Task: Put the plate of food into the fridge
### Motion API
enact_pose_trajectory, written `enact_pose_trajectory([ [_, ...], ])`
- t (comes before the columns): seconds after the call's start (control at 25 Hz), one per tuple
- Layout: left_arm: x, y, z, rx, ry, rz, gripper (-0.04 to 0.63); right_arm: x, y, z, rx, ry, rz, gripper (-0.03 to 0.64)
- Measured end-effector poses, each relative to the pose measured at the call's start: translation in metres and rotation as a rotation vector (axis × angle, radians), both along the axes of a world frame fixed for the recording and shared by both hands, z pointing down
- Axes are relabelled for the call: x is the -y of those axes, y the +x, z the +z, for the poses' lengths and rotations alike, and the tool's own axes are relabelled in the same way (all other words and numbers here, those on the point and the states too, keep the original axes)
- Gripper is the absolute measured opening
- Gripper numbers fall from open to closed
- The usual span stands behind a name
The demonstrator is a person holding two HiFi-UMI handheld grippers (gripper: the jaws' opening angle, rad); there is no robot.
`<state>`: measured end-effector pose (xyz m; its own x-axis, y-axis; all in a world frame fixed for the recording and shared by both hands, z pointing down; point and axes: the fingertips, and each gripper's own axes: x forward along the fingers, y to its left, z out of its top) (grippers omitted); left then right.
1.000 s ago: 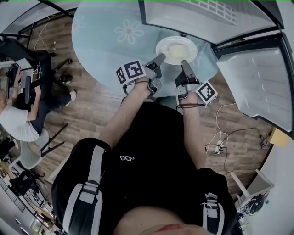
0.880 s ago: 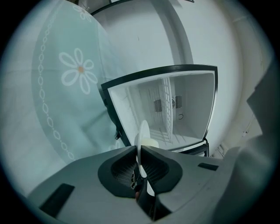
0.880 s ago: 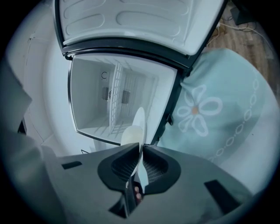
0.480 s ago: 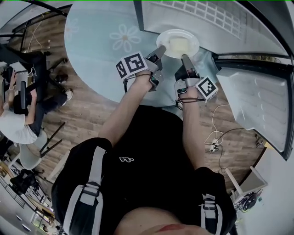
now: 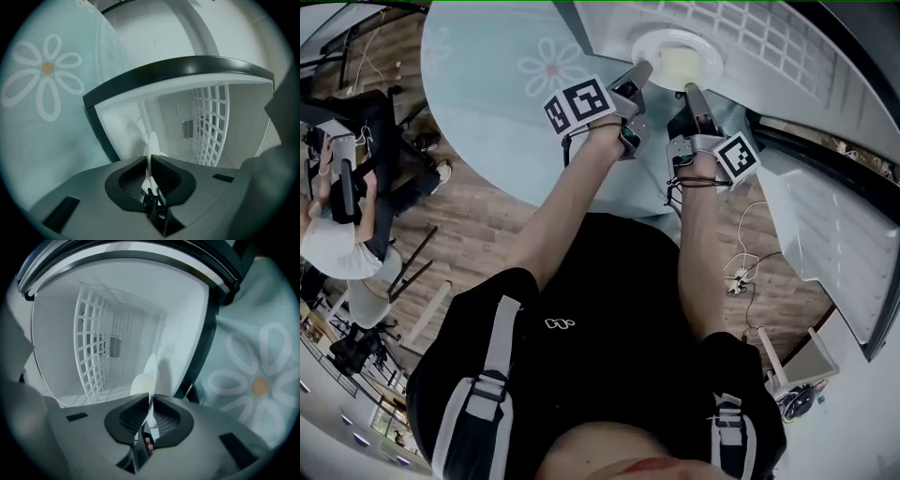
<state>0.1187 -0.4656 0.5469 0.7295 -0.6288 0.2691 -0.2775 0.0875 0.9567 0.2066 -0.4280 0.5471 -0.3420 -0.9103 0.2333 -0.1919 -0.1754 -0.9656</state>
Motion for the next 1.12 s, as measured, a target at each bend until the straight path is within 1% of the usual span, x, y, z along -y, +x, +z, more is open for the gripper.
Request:
enact_pose_trajectory([
  [0.32, 0.012, 0.006, 0.018, 0.026, -0.018, 0.005, 0.037, 0.010, 0.005, 0.016, 0.023, -0.033, 0.040, 0.032],
  [0.48, 0.015, 0.009, 0.024, 0.012, -0.031, 0.015, 0.038, 0.012, 0.009, 0.019, 0.003, -0.028, 0.058, 0.031],
  [0.56, 0.016, 0.009, 0.028, 0.034, -0.027, 0.025, 0.034, 0.011, 0.011, 0.024, -0.021, -0.050, 0.056, 0.031],
  [0.6, 0.017, 0.007, 0.028, 0.065, -0.013, 0.026, 0.038, 0.010, 0.012, 0.025, -0.030, -0.062, 0.061, 0.032],
  [0.64, 0.018, 0.002, 0.026, 0.107, 0.011, 0.020, 0.054, 0.010, 0.013, 0.024, -0.043, -0.065, 0.067, 0.032],
  [0.72, 0.021, -0.010, 0.020, 0.171, 0.051, 0.001, 0.169, 0.008, 0.015, 0.021, -0.087, -0.054, 0.079, 0.038],
  [0.76, 0.020, -0.015, 0.018, 0.180, 0.050, -0.004, 0.189, 0.005, 0.018, 0.020, -0.111, -0.052, 0.085, 0.055],
  [0.88, 0.012, -0.032, 0.017, 0.168, 0.015, -0.024, 0.182, -0.006, 0.023, 0.012, -0.135, -0.036, 0.110, 0.058],
  [0.92, 0.009, -0.037, 0.014, 0.153, 0.015, -0.039, 0.162, -0.009, 0.024, 0.008, -0.128, -0.024, 0.122, 0.060],
  [1.04, -0.002, -0.049, -0.005, 0.074, 0.042, -0.095, 0.135, -0.021, 0.026, -0.013, -0.097, 0.031, 0.155, 0.058],
  [1.12, -0.008, -0.055, -0.026, 0.026, 0.090, -0.120, 0.097, -0.025, 0.018, -0.043, -0.139, 0.132, 0.126, 0.000],
])
